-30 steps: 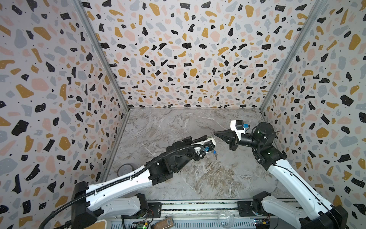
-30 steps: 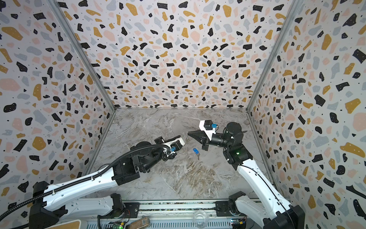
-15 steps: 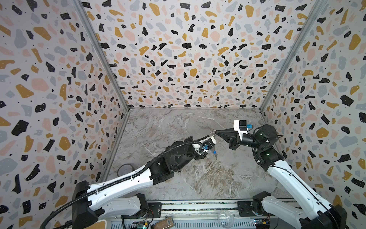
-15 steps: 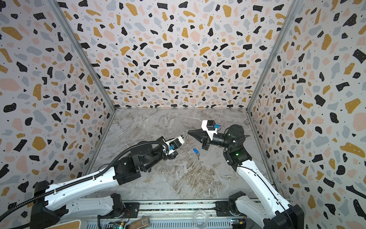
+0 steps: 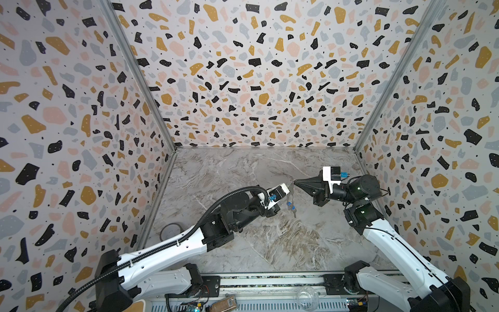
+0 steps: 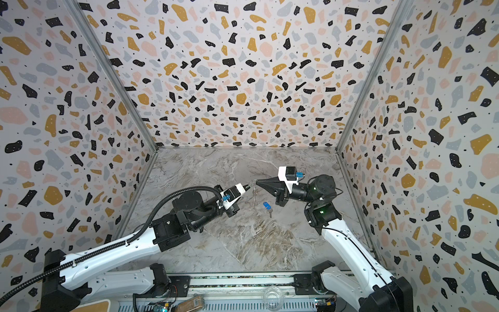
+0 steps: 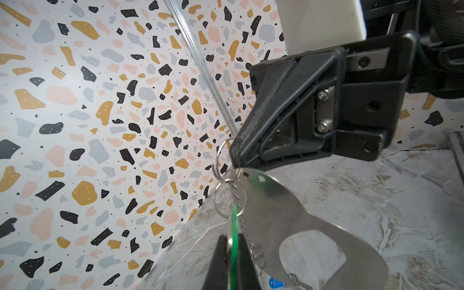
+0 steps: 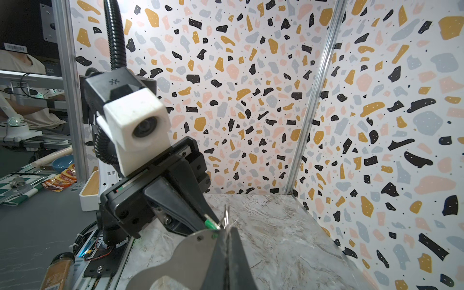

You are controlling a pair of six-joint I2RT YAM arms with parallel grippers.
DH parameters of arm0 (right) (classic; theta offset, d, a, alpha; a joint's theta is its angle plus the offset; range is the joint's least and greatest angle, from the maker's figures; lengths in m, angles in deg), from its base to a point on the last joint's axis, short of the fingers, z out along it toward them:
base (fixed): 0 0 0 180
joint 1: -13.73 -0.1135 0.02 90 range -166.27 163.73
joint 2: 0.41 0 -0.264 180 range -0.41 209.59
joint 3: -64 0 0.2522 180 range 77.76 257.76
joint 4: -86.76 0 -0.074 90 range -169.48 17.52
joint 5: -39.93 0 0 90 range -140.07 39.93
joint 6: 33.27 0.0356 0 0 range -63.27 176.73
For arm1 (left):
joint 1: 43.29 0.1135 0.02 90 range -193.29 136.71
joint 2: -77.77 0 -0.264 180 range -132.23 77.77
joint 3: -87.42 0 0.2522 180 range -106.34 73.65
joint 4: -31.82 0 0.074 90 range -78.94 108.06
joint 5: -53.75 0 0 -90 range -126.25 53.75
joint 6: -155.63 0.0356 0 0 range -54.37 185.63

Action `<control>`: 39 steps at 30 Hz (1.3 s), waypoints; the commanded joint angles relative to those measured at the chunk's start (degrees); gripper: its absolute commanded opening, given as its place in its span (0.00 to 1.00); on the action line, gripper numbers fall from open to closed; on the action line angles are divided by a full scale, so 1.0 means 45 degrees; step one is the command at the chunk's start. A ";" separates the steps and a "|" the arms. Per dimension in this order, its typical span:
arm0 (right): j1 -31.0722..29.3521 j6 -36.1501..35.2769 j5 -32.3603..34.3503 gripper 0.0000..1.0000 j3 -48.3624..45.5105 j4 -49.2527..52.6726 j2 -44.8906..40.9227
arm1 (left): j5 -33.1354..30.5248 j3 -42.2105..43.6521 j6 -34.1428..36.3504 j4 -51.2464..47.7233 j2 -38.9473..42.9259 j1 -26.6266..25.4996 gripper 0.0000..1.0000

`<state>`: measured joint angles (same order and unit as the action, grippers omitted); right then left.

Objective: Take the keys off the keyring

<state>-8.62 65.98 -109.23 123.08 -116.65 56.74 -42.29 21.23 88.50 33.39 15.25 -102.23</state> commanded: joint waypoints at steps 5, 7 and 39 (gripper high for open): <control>0.0045 0.1104 -0.0101 0.00 -0.0202 -0.2181 -0.0045 | 0.1327 0.0048 -0.0446 0.0399 0.0012 0.0089 0.00; 0.0045 0.1326 -0.0126 0.00 -0.0247 -0.2500 0.0007 | 0.1502 0.0048 -0.0512 0.0372 -0.0021 0.0097 0.00; -0.0076 0.1628 -0.0407 0.00 -0.0657 -0.3048 0.0269 | 0.2905 -0.0111 -0.1548 0.0315 0.1325 0.0949 0.36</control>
<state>-8.69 73.31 -110.87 120.13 -127.97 58.27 -31.63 22.41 82.49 33.15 21.00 -98.38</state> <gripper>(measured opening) 0.044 0.359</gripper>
